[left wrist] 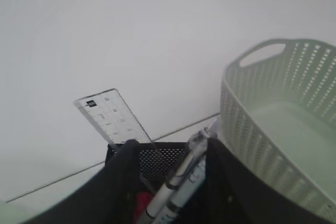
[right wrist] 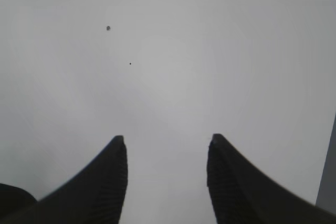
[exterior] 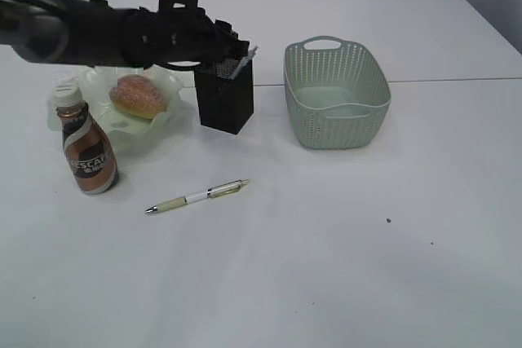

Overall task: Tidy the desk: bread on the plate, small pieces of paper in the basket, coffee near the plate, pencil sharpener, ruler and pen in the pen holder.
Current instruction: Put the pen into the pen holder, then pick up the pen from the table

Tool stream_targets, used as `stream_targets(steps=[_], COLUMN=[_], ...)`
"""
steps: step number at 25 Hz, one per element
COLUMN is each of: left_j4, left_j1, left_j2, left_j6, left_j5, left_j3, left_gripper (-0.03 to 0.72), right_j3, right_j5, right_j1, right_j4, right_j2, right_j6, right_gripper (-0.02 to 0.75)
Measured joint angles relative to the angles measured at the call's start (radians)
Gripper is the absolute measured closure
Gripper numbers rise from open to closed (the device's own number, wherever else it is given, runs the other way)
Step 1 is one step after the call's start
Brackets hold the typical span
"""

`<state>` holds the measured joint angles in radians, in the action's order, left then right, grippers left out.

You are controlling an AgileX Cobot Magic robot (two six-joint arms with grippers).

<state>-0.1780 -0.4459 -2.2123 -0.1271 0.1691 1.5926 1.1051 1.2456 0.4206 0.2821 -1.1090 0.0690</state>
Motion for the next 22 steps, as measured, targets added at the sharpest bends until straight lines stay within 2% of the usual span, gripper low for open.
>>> stream_targets(steps=[11, 16, 22], left_j4=[0.095, 0.099, 0.099], left_j1=[0.000, 0.000, -0.002], left_j2=[0.193, 0.193, 0.189], left_j6=[-0.023, -0.121, -0.329], left_j5=[-0.548, -0.826, -1.050], left_j3=[0.002, 0.009, 0.021], left_gripper=[0.379, 0.380, 0.380], right_j3=[0.000, 0.000, 0.000], right_j5=[0.000, 0.000, 0.000], right_j1=[0.000, 0.000, 0.000], right_j4=[0.000, -0.004, -0.010], right_j2=[0.000, 0.000, 0.000], right_j6=[0.000, 0.000, 0.000], right_gripper=[0.372, 0.372, 0.372])
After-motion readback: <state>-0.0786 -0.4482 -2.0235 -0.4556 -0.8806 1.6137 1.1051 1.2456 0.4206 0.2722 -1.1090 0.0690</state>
